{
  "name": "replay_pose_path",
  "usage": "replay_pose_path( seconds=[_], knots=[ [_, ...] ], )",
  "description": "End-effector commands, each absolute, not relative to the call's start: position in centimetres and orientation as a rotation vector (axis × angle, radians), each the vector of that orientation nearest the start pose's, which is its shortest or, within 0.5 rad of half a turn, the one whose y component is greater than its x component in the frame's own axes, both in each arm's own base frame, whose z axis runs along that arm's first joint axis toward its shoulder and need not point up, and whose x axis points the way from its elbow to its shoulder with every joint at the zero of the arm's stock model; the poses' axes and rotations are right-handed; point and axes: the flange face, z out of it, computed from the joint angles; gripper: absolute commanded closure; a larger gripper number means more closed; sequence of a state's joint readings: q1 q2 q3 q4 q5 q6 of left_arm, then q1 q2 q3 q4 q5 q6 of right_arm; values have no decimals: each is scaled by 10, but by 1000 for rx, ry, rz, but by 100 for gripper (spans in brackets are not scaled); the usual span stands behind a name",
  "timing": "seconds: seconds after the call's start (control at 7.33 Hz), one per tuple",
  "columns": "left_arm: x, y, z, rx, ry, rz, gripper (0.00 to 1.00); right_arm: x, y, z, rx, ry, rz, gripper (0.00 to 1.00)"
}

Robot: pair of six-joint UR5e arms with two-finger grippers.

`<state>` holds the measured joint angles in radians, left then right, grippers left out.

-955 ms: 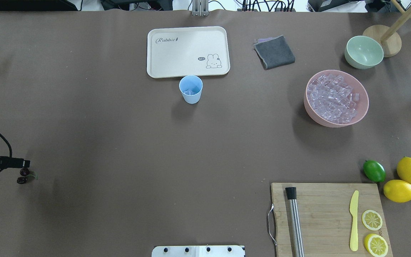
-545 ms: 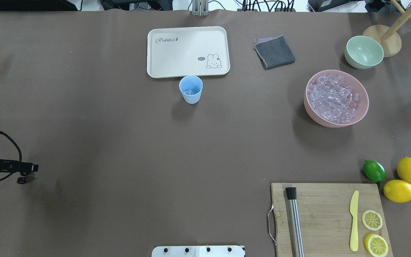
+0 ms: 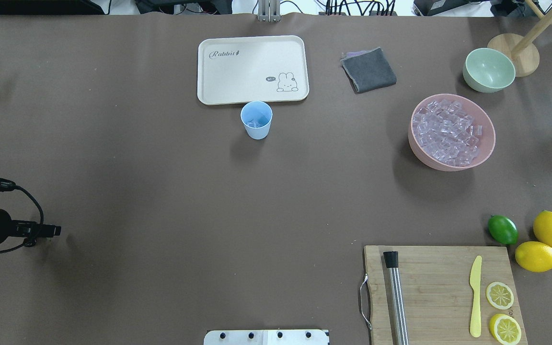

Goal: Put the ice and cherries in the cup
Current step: 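Lower the left gripper onto the dark cherries and grasp them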

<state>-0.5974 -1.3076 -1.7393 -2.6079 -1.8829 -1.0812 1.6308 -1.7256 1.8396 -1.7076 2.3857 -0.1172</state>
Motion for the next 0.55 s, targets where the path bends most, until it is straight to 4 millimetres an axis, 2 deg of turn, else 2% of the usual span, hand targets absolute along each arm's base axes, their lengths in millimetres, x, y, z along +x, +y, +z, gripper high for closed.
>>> replay_pose_path(
  seconds=[0.0, 0.41],
  knots=[
    [285, -318, 580, 251, 951, 67, 66, 87, -418, 609, 47, -814, -39, 1],
    [271, -313, 585, 280, 932, 144, 67, 87, -417, 609, 47, -814, -39, 1]
  ],
)
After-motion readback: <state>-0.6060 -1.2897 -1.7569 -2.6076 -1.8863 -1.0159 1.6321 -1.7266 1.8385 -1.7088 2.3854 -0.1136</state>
